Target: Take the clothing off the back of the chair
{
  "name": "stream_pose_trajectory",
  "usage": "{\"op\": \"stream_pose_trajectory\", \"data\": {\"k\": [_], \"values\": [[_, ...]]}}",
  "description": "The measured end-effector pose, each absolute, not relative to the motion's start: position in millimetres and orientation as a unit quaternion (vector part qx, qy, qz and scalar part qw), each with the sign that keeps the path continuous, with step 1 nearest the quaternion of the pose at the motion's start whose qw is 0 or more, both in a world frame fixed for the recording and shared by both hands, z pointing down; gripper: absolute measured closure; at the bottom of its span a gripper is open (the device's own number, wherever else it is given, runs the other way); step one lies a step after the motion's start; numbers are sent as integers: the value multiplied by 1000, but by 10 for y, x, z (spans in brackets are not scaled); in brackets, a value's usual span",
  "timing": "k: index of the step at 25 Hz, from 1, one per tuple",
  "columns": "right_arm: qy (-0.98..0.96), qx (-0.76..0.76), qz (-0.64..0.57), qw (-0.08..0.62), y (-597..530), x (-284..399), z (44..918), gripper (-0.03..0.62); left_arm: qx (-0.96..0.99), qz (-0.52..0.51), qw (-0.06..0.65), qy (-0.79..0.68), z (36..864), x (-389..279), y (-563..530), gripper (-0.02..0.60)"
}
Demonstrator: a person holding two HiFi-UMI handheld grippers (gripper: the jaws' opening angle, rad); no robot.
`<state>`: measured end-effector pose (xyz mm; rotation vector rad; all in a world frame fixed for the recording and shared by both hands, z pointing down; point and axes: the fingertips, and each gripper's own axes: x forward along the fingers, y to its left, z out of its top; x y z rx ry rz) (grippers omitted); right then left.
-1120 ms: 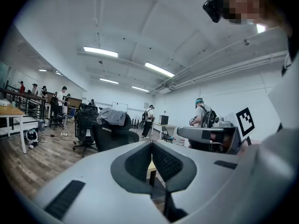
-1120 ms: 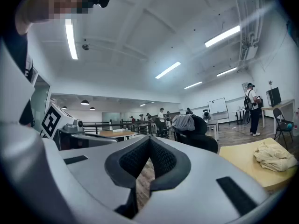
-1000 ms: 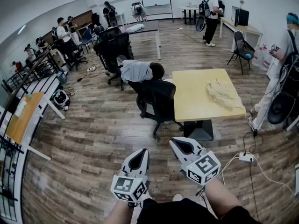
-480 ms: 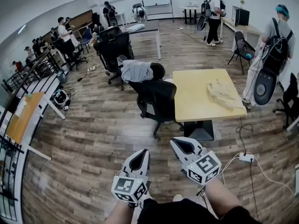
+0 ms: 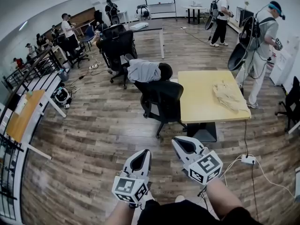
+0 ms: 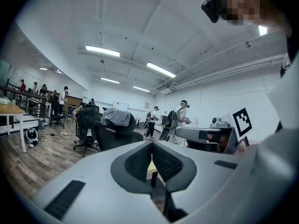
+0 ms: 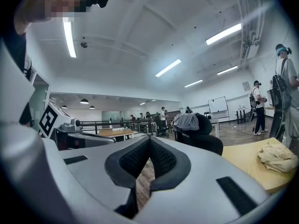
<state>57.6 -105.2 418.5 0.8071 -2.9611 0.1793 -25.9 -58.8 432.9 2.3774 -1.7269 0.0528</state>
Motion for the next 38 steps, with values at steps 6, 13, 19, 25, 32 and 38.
{"op": "stream_pose_trajectory", "data": {"k": [6, 13, 19, 25, 32, 38], "values": [[-962, 263, 58, 34, -1147, 236, 4156, 582, 805, 18, 101, -584, 4298, -595, -655, 563], [-960, 273, 58, 34, -1271, -238, 4112, 582, 812, 21, 100, -575, 4272, -1055, -748, 563], [-953, 295, 59, 39, -1423, -629, 4144, 580, 821, 16, 102, -561, 4301, -1464, -852, 563], [-945, 321, 55, 34, -1547, -1029, 4131, 580, 836, 16, 101, -538, 4367, -1833, -880, 563], [-928, 369, 49, 26, -1661, -1304, 3981, 580, 856, 15, 95, -508, 4351, -2129, -851, 563], [-922, 384, 41, 31, -1754, -1391, 3942, 580, 859, 9, 97, -502, 4363, -2264, -847, 563]]}}
